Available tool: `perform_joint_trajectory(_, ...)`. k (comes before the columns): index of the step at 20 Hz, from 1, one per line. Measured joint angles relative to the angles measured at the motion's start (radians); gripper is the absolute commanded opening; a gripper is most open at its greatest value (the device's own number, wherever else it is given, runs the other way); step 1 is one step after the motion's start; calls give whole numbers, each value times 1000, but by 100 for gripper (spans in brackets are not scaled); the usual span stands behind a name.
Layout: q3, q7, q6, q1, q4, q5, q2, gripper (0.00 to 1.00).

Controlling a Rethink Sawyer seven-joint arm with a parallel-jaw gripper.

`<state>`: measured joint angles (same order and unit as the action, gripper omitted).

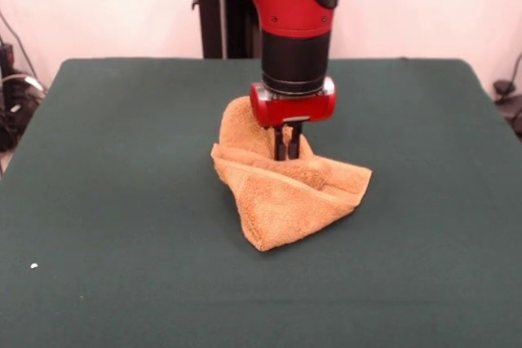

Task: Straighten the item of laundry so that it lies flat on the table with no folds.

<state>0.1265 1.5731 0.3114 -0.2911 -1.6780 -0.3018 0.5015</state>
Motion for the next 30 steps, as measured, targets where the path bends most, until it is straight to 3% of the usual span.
perform_joint_trajectory(20, 0, 0, 136, -3, -7, 13, 108, 0)
perform_joint_trajectory(30, 0, 0, 253, -11, -52, 50, 212, 0)
